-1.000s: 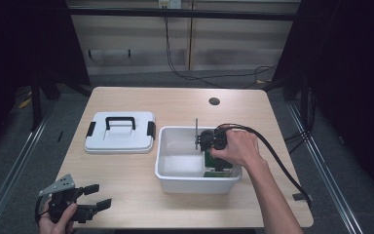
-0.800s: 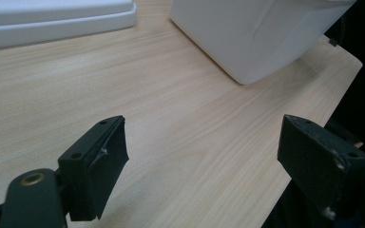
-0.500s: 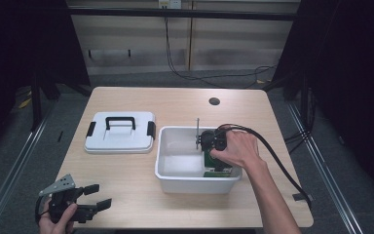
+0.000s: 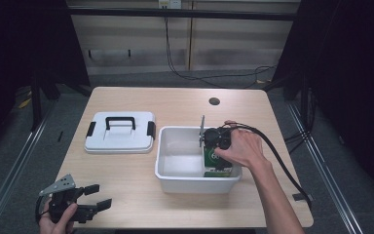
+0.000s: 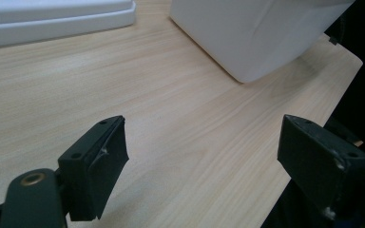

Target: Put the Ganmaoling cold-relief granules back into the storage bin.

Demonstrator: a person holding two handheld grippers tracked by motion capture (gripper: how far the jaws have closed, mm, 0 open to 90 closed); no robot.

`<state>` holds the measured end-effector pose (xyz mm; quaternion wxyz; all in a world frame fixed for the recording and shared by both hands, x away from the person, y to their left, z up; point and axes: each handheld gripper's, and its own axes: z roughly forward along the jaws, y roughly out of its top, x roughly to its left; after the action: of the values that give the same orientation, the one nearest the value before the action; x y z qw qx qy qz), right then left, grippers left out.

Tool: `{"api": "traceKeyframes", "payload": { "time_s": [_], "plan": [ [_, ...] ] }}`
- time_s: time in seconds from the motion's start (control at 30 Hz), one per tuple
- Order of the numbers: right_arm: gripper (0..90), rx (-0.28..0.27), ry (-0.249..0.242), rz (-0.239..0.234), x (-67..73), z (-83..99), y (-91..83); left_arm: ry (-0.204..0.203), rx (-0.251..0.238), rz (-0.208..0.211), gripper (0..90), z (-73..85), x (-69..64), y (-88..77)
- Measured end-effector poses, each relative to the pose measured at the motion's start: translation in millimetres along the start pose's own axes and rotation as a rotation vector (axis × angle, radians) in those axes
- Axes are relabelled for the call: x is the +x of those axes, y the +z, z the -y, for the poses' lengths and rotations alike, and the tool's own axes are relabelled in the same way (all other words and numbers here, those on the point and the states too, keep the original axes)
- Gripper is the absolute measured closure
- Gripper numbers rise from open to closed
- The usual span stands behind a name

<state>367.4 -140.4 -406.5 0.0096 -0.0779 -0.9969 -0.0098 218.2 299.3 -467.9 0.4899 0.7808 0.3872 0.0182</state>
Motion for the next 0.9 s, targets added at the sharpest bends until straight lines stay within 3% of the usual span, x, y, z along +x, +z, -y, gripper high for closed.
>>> {"api": "traceKeyframes", "payload": {
  "time_s": [0.33, 0.47, 0.6, 0.7, 0.9],
  "plan": [
    [9.9, -0.111, 0.005, 0.019, 4.1, 11.8, -20.3, 0.000, 0.000, -0.001, 17.0, 0.0, -0.1, 0.0],
    [9.9, -0.144, 0.017, 0.055, 5.0, 16.9, -27.8, -0.001, -0.001, -0.004, 16.9, 0.1, -0.2, -0.2],
    [9.9, -0.158, 0.032, 0.054, 6.3, 20.1, -32.0, -0.001, 0.000, -0.004, 16.9, 0.1, -0.1, 0.0],
    [10.0, -0.213, 0.062, 0.048, 7.7, 26.9, -38.3, -0.002, -0.002, -0.002, 17.0, 0.1, -0.3, -0.2],
    [12.2, -0.289, 0.061, 0.038, 9.0, 37.1, -47.0, -0.003, -0.002, -0.005, 17.0, 0.1, -0.2, 0.1]
  ]
}}
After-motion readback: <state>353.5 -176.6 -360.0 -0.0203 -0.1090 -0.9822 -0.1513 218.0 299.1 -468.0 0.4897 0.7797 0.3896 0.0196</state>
